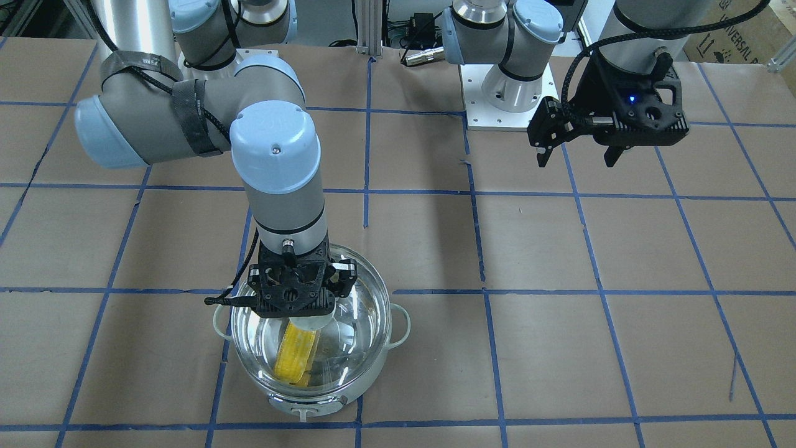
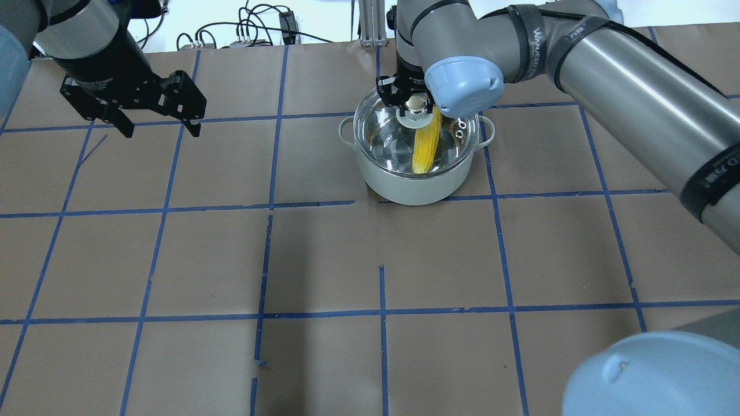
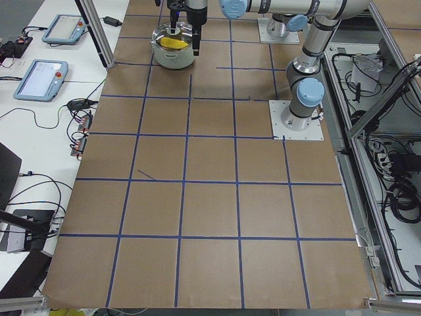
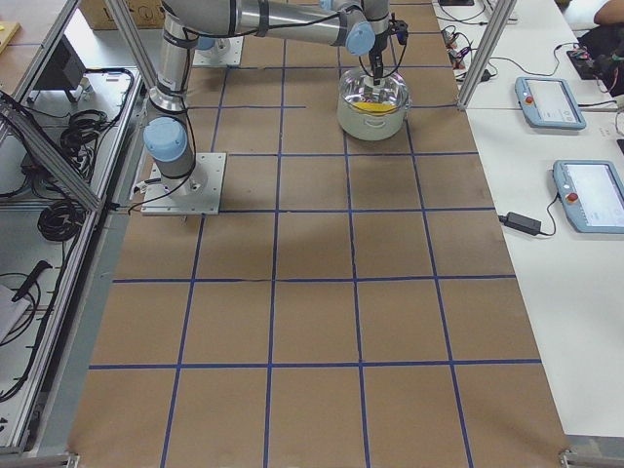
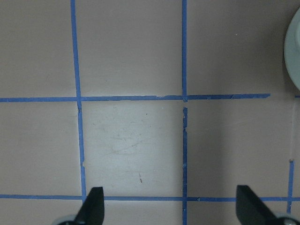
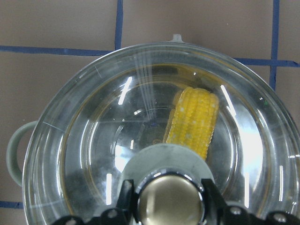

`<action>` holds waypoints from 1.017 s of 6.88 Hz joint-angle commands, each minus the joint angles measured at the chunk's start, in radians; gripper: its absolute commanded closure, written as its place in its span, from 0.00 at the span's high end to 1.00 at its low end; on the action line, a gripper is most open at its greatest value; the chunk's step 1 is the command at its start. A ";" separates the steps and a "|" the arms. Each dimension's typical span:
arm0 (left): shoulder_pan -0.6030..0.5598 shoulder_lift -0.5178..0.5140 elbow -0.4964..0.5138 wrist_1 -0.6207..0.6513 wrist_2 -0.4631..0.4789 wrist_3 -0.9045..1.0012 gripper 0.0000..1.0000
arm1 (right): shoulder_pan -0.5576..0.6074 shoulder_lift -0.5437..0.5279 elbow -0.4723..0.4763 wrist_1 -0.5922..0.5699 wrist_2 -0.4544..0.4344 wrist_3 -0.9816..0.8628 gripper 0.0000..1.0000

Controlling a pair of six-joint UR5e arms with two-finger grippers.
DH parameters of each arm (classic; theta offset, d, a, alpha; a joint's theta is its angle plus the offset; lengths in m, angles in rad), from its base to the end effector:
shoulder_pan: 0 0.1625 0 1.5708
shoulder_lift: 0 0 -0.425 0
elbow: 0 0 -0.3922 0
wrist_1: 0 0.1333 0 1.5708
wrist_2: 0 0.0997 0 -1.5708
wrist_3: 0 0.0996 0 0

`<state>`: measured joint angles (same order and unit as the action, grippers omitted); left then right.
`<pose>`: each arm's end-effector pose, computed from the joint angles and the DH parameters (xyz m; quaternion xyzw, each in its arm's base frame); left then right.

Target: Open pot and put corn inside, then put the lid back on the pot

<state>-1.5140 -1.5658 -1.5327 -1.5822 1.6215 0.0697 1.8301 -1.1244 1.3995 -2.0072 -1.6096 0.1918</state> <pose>-0.1001 -0.4990 0.5081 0.0060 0.9995 -0.0142 0.0263 0.2983 -0.6196 0.3571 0.0321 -0.9960 0.0828 0.0008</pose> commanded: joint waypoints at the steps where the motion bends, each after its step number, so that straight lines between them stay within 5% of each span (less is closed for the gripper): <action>1: 0.000 0.003 -0.001 0.001 0.000 0.002 1.00 | 0.000 0.003 0.003 0.001 -0.001 0.000 0.06; 3: 0.000 0.003 -0.001 0.001 0.000 0.002 1.00 | 0.000 0.009 0.000 0.001 0.000 0.000 0.08; 5: 0.000 0.001 -0.003 0.001 0.000 0.002 1.00 | 0.000 0.021 -0.007 0.001 0.000 -0.009 0.93; 7: 0.000 0.003 -0.003 0.002 0.000 0.002 1.00 | -0.003 0.028 -0.048 0.072 0.019 -0.009 1.00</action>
<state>-1.5140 -1.5629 -1.5361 -1.5811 1.6214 0.0722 1.8293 -1.1019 1.3774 -1.9787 -1.6020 0.1835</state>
